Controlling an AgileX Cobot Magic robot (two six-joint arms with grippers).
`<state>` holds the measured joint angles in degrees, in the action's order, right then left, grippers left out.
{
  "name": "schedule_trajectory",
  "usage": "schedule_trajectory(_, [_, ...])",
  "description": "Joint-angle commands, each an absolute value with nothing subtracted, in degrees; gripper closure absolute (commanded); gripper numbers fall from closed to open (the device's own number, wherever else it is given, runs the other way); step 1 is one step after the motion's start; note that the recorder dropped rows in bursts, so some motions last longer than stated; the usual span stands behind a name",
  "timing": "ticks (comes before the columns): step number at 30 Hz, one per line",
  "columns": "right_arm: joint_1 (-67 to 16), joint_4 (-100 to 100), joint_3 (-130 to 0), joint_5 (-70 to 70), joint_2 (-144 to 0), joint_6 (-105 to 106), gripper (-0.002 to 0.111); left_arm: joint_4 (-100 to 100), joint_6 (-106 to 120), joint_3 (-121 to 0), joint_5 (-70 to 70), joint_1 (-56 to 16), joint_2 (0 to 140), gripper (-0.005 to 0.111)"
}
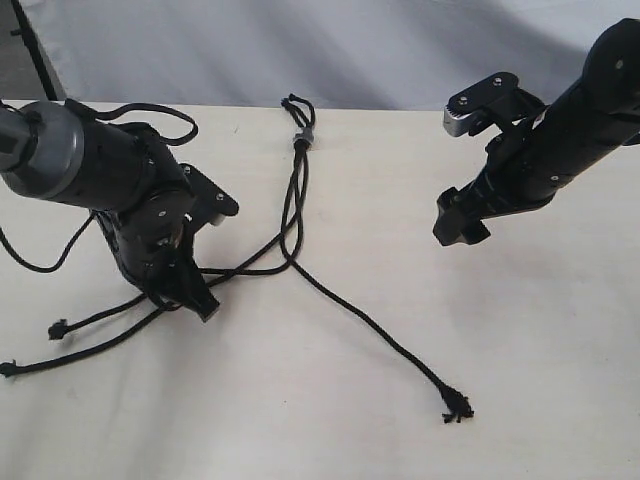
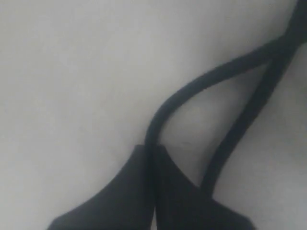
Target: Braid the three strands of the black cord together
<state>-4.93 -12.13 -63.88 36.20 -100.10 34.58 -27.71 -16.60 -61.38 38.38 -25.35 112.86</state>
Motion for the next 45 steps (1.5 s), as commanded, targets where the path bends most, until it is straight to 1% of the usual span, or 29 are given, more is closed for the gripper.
schedule_trajectory(1, [-4.75,-12.60,-63.89,35.93,-99.58,35.10,0.005,-9.20,-8.09,-58.21,37.75,-29.36,113.66,0.106])
schedule_trajectory(3, [-4.75,-12.60,-63.89,35.93,-99.58,35.10,0.005,0.00,0.00,-58.08,38.82,-32.43,113.66,0.106])
schedule_trajectory(6, [-4.75,-12.60,-63.89,35.93,-99.58,35.10,0.005,9.99,11.17,-58.52,39.30,-39.10,112.96,0.106])
schedule_trajectory(9, [-4.75,-12.60,-63.89,35.93,-99.58,35.10,0.005,9.08,13.49,-60.21,39.15,-45.55,110.96,0.106])
schedule_trajectory(12, [-4.75,-12.60,-63.89,35.93,-99.58,35.10,0.005,4.58,9.32,-61.35,38.93,-47.19,107.46,0.106])
schedule_trajectory(15, [-4.75,-12.60,-63.89,35.93,-99.69,35.10,0.005,-1.55,3.92,-61.35,39.11,-46.06,103.06,0.106])
schedule_trajectory(20, [-4.75,-12.60,-63.89,35.93,-99.69,35.10,0.005,-11.00,-4.11,-60.79,39.51,-40.95,99.67,0.106])
schedule_trajectory(27, [-4.75,-12.60,-63.89,36.04,-99.69,35.10,0.005,-11.39,-4.97,-56.15,38.46,-32.87,100.01,0.106])
schedule_trajectory(30, [-4.75,-12.60,-63.89,36.04,-99.69,35.10,0.005,-11.39,-5.39,-53.81,35.31,-30.54,100.01,0.106])
schedule_trajectory(36, [-4.75,-13.45,-63.89,36.04,-99.69,35.10,0.005,-11.15,-5.39,-49.11,26.36,-29.95,100.01,0.106])
schedule_trajectory(44, [-4.75,-15.61,-63.89,36.29,-99.69,35.21,0.005,-11.15,-6.91,-49.11,26.80,-29.95,100.01,0.106])
schedule_trajectory(45, [-4.85,-15.59,-63.89,36.94,-99.69,36.22,0.005,-11.26,-6.91,-49.11,26.90,-29.95,100.01,0.103])
